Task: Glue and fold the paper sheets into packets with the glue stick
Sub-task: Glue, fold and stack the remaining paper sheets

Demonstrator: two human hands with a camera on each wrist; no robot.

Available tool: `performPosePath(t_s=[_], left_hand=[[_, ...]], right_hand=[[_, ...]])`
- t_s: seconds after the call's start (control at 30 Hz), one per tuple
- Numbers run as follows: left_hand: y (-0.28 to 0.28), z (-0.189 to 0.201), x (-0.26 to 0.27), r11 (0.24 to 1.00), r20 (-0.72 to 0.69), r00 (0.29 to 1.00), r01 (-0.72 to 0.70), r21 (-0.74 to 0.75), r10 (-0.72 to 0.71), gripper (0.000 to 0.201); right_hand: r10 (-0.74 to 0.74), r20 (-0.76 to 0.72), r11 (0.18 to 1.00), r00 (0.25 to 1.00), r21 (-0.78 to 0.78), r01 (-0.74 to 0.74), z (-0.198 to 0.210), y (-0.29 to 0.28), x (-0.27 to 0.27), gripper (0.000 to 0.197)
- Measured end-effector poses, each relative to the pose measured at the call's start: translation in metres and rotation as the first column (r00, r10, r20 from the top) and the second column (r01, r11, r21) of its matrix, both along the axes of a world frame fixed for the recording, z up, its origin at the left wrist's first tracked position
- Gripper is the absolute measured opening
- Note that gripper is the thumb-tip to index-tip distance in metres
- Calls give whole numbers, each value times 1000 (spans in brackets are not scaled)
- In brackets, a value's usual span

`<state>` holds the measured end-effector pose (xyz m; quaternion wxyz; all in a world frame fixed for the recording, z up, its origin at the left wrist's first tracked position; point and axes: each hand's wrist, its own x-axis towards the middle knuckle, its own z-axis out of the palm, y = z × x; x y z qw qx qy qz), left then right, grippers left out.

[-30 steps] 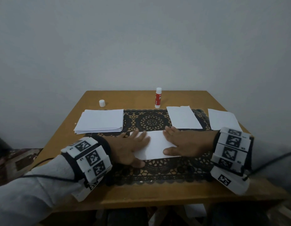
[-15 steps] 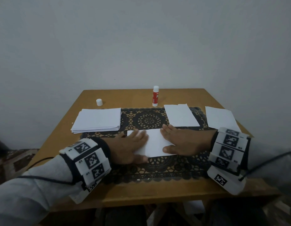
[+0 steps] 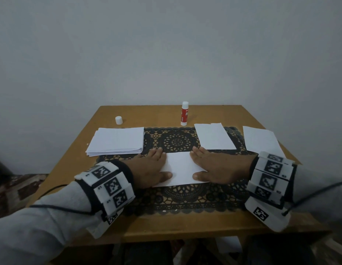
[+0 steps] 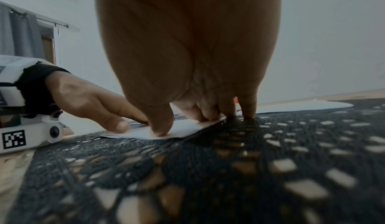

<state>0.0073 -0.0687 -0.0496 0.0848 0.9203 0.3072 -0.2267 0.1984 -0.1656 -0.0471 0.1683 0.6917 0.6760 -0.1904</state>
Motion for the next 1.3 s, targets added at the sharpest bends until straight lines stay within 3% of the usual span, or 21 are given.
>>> performPosePath(t_s=[0.23, 0.33, 0.67, 0.83, 0.9, 0.97, 1.07, 1.17, 1.23, 1.3], left_hand=[[2, 6, 0, 994, 231, 971, -76, 73, 57, 95], [3, 7, 1, 990, 264, 960, -117, 73, 94, 99], [6, 6, -2, 990, 271, 953, -141, 6, 134, 84], [5, 7, -2, 988, 338, 930, -155, -4, 147, 75], [6, 9, -2, 980, 436, 879, -195, -40, 193, 70], [10, 12, -3, 968, 546, 800, -227, -110, 250, 53], [25, 22, -16, 934, 661, 661, -281, -220, 355, 37], [51, 36, -33, 837, 717, 433, -308, -453, 547, 37], [73, 41, -44, 793, 732, 320, -352, -498, 601, 38], [95, 39, -54, 756, 753, 238, -452, -473, 613, 39]], right_hand=[[-25, -120, 947, 992, 314, 62, 3, 2, 4, 78], [-53, -111, 943, 992, 320, 86, 3, 12, 7, 82], [-67, -188, 959, 980, 259, 115, 11, 34, 4, 40], [-66, -343, 936, 937, 304, 177, 11, 31, 3, 34], [-66, -430, 913, 900, 338, 228, 14, 30, 3, 34], [-74, -517, 885, 853, 360, 295, 18, 32, 4, 34], [-109, -767, 847, 632, 262, 463, 22, 40, 6, 37], [-151, -904, 817, 399, 113, 565, 22, 54, 1, 35], [-172, -942, 814, 289, 30, 581, 22, 68, -11, 30], [-200, -954, 807, 225, -30, 590, 22, 85, -28, 25]])
